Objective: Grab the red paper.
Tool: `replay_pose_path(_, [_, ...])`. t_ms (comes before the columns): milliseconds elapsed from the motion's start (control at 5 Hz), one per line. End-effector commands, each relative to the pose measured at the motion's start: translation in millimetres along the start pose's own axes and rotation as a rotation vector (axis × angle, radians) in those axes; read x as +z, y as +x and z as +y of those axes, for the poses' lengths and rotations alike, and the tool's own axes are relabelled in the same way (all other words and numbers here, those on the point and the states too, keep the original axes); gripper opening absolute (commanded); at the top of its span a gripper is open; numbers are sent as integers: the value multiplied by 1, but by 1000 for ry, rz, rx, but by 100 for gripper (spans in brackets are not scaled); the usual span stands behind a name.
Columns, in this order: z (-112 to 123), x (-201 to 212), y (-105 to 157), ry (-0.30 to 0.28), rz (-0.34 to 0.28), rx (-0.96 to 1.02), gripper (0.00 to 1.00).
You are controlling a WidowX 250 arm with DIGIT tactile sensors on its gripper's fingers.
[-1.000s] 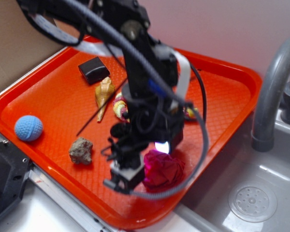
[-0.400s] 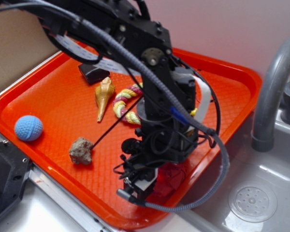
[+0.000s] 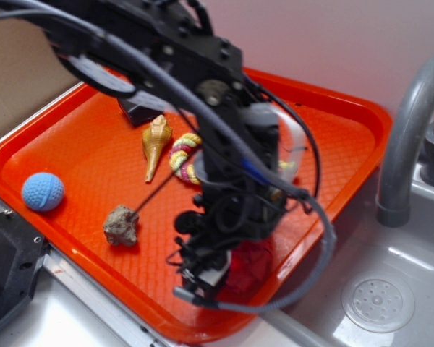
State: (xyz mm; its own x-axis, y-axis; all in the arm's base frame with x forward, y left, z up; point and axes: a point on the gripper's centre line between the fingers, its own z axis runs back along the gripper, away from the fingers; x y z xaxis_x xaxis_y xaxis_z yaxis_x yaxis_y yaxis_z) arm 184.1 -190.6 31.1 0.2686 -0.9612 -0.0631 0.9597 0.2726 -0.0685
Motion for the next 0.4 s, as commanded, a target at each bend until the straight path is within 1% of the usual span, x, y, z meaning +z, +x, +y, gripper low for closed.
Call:
replay_pose_path(0, [30, 77, -73, 85, -5, 468, 0])
replay_pose_path(200, [35, 106, -111, 130, 1, 723, 0])
